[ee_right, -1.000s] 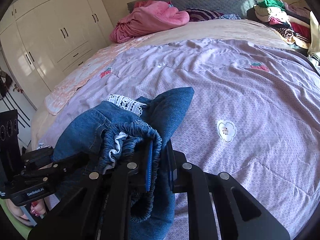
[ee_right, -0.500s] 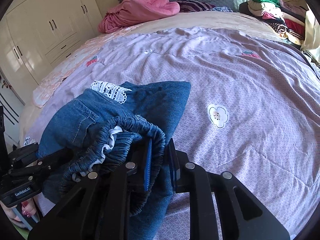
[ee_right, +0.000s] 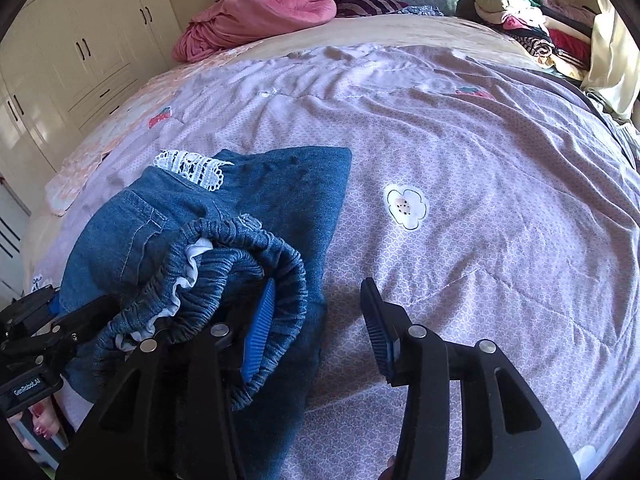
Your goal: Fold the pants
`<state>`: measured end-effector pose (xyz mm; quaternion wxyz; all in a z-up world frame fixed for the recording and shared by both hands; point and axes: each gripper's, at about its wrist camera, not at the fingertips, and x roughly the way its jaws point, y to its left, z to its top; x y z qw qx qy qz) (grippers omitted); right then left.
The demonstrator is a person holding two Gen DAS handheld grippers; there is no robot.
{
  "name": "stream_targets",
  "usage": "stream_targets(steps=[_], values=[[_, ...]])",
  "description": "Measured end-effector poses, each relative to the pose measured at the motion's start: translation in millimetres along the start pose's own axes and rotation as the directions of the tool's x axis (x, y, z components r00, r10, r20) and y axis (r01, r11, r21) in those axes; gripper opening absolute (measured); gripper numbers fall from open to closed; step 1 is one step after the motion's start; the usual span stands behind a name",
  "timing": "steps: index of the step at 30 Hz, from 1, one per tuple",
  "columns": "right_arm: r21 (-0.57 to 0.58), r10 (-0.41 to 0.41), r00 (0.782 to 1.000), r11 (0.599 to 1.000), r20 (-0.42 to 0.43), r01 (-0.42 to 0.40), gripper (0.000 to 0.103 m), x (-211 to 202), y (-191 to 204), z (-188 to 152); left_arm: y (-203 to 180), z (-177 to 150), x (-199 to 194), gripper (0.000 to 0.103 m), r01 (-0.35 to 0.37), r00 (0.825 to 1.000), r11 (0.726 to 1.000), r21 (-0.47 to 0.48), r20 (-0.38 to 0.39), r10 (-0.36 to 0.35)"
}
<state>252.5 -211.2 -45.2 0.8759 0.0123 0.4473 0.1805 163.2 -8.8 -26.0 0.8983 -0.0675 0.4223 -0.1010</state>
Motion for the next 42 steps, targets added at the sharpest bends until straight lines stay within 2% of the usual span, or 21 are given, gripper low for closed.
stream_targets(steps=[5,9,13,21,24,33,35,42], values=[[0.005,-0.006,1.0,1.0,0.0,0.006,0.047,-5.2,-0.6,-5.5,0.2,-1.7,-4.7,0.044,-0.009,1.0,1.0,0.003,0.007,0.009],[0.006,-0.011,1.0,1.0,0.008,0.011,0.049,-12.1,0.3,-8.0,1.0,-3.2,-8.7,0.047,-0.009,1.0,1.0,-0.001,0.009,0.009],[-0.003,-0.014,1.0,1.0,0.014,0.014,0.057,-20.3,2.4,-10.5,1.4,-4.6,-14.3,0.052,-0.015,1.0,1.0,-0.002,0.016,0.015],[-0.009,-0.017,0.999,1.0,0.032,0.017,0.059,-35.6,5.9,-18.5,-0.6,-8.5,-29.1,0.068,-0.047,0.998,0.999,0.009,0.04,0.046],[0.006,-0.013,0.999,1.0,0.044,0.013,0.068,-43.5,4.4,-20.9,-1.0,-8.8,-35.3,0.072,-0.05,0.998,0.999,0.009,0.048,0.049],[0.0,0.005,0.996,1.0,0.089,-0.005,0.073,-70.9,7.8,-29.9,-5.2,-10.8,-52.2,0.082,-0.055,0.996,0.998,0.014,0.074,0.054],[-0.008,0.007,0.995,1.0,0.098,-0.006,0.084,-76.9,10.8,-31.3,-6.2,-11.3,-55.6,0.084,-0.055,0.995,0.998,0.014,0.078,0.054],[-0.043,0.001,0.99,0.999,0.142,0.005,0.088,-101.7,19.7,-36.7,-7.1,-15.7,-70.2,0.091,-0.067,0.993,0.998,0.012,0.093,0.065]])
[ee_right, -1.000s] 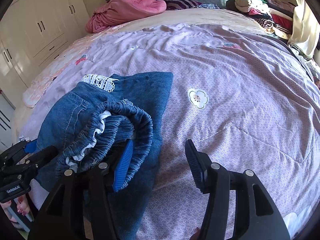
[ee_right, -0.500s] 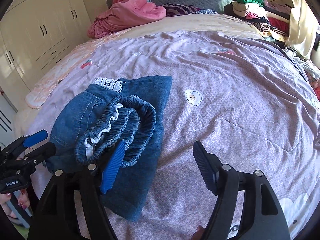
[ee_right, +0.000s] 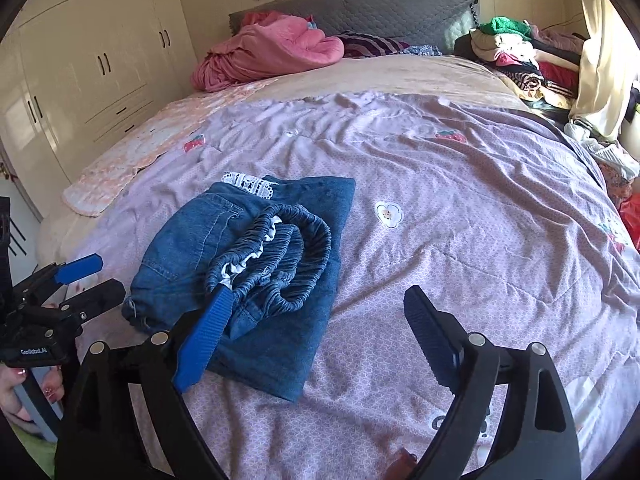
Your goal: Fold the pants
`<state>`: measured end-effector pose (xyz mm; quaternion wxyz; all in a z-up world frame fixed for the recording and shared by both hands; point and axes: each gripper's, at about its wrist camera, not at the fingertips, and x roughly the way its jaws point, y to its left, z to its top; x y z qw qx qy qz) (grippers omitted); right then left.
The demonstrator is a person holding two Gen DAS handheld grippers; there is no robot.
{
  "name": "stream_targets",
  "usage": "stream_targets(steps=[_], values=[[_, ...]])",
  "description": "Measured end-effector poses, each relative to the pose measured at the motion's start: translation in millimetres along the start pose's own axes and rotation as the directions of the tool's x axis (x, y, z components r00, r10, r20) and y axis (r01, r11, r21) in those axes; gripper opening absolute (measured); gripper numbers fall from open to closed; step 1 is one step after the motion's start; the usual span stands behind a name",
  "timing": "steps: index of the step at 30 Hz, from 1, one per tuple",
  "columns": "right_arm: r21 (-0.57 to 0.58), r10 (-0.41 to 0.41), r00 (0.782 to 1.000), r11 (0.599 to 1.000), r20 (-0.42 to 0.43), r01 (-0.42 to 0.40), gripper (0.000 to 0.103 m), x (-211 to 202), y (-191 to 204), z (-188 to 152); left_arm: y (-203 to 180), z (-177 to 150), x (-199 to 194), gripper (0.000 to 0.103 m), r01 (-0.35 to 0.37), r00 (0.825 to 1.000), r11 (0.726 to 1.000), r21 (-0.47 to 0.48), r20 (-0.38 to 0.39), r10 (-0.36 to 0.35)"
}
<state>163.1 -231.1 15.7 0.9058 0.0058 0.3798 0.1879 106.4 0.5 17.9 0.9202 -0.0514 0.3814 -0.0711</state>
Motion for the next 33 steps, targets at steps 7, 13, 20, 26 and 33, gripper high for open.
stream_targets(steps=[7,13,20,26,33], values=[[-0.014,0.0,0.999,1.0,0.035,0.001,0.094,-27.3,8.3,-10.9,-3.8,-10.1,-16.4,0.093,-0.014,1.0,1.0,0.012,0.004,0.014],[-0.023,-0.002,0.999,1.0,0.043,0.003,0.097,-45.6,14.1,-25.5,-7.1,-26.7,-25.6,0.093,-0.015,1.0,1.0,0.009,-0.019,0.016],[-0.02,-0.008,0.999,1.0,0.05,0.009,0.098,-63.1,18.0,-43.5,-10.6,-47.2,-34.4,0.093,-0.018,0.999,1.0,0.014,-0.046,0.019],[-0.036,-0.028,0.998,0.999,0.059,0.03,0.098,-74.2,23.3,-52.7,-12.7,-59.9,-43.0,0.093,-0.02,0.998,1.0,0.01,-0.056,0.02],[-0.023,-0.035,0.998,0.999,0.053,0.036,0.098,-79.8,29.3,-66.1,-13.1,-65.2,-52.8,0.093,-0.021,0.999,1.0,0.014,-0.048,0.022]])
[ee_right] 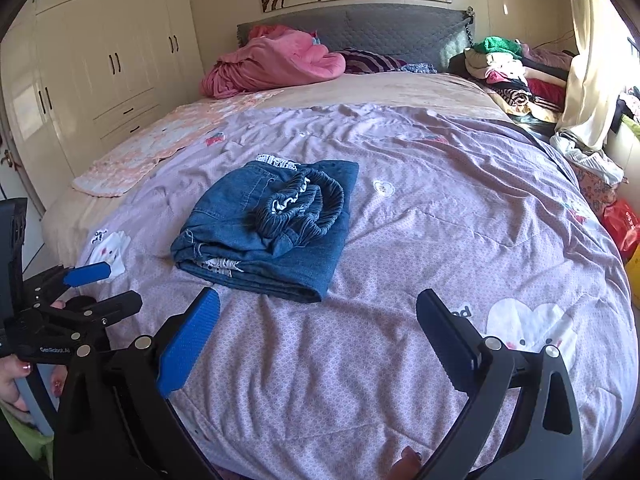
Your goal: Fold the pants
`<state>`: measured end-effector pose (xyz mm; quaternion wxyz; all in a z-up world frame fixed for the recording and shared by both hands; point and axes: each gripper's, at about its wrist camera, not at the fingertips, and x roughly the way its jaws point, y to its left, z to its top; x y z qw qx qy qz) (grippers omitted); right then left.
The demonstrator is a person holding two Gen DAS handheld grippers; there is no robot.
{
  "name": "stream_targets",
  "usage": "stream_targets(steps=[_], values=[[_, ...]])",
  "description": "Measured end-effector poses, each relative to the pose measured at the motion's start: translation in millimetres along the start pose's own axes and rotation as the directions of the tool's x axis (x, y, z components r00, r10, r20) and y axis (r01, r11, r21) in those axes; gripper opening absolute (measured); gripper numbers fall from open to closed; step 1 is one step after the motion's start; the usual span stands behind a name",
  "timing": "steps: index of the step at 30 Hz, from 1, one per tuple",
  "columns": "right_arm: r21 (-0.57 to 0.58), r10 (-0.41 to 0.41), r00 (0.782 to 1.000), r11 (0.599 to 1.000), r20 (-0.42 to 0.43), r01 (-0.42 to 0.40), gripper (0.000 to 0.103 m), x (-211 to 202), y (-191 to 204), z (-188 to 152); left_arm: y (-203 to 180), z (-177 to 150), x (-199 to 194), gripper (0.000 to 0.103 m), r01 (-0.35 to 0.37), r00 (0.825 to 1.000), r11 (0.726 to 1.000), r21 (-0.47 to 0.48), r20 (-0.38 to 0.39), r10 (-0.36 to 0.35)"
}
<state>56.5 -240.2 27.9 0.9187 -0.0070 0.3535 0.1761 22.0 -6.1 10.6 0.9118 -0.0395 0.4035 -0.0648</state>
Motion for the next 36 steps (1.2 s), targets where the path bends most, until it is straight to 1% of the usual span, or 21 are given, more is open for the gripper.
stream_targets(steps=[8,14,18,25,36], values=[[0.014,-0.01,1.0,1.0,-0.009,0.01,0.098,-1.6,4.3,-16.8,-1.9,-8.9,-3.5,0.093,-0.004,1.0,1.0,0.004,-0.007,0.004],[0.019,-0.017,1.0,1.0,-0.018,0.017,0.098,-2.0,5.1,-31.4,-3.5,-17.2,-4.9,0.093,-0.014,1.0,1.0,-0.006,0.009,0.014],[0.033,-0.025,0.999,0.999,-0.024,0.026,0.098,-0.5,2.2,-38.5,-5.1,-21.7,0.3,0.093,-0.017,1.0,1.0,-0.005,-0.007,0.017],[0.058,-0.034,0.999,0.998,-0.024,0.035,0.098,-2.6,-5.9,-40.9,-7.5,-25.0,1.4,0.093,-0.03,1.0,1.0,0.001,-0.007,0.03],[0.061,-0.034,0.999,0.997,-0.036,0.036,0.098,-0.3,-5.3,-42.5,-7.7,-26.7,1.5,0.093,-0.041,0.999,0.999,-0.001,-0.009,0.041]])
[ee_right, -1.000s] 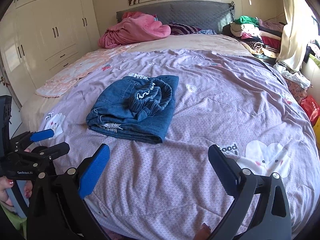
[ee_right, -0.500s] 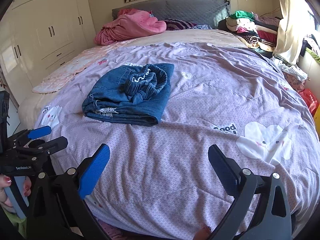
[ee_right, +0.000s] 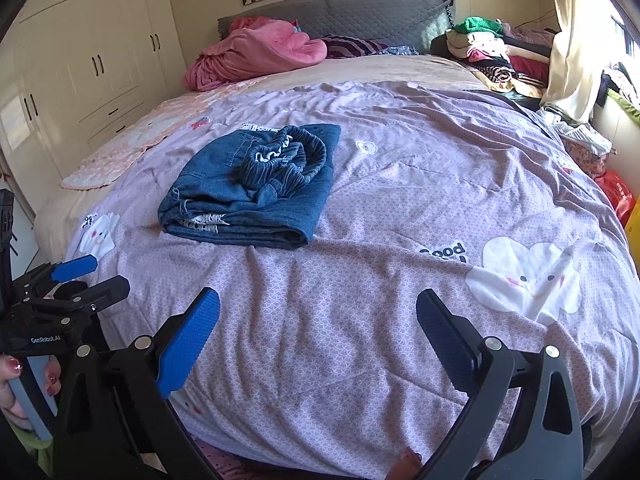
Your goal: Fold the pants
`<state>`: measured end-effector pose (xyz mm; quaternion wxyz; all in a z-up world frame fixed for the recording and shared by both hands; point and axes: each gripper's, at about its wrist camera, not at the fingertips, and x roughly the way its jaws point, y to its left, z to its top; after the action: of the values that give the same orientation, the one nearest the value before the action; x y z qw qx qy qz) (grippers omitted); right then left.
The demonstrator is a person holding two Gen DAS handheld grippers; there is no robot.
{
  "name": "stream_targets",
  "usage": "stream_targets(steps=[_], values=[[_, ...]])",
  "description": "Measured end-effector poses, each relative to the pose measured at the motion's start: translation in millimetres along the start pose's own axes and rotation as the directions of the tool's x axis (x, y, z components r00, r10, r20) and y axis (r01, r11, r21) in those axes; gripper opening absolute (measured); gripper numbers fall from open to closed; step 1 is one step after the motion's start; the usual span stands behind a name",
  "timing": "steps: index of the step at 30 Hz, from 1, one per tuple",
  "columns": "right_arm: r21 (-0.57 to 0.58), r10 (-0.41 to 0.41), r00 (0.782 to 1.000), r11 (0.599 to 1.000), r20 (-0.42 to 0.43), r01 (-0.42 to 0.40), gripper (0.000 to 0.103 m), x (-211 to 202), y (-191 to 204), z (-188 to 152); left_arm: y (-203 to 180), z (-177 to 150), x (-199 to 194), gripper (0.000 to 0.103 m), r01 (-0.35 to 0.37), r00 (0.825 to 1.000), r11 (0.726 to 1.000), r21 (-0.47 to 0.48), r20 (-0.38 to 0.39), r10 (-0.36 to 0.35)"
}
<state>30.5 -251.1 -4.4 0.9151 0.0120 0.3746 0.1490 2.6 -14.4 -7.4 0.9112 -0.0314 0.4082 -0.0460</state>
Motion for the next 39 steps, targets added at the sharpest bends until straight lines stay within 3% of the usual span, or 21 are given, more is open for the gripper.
stream_targets(steps=[39], values=[[0.017,0.004,1.0,1.0,-0.016,-0.004,0.098,-0.8,4.8,-0.3,1.9,0.7,-1.4,0.093,0.005,1.0,1.0,-0.009,-0.011,-0.006]])
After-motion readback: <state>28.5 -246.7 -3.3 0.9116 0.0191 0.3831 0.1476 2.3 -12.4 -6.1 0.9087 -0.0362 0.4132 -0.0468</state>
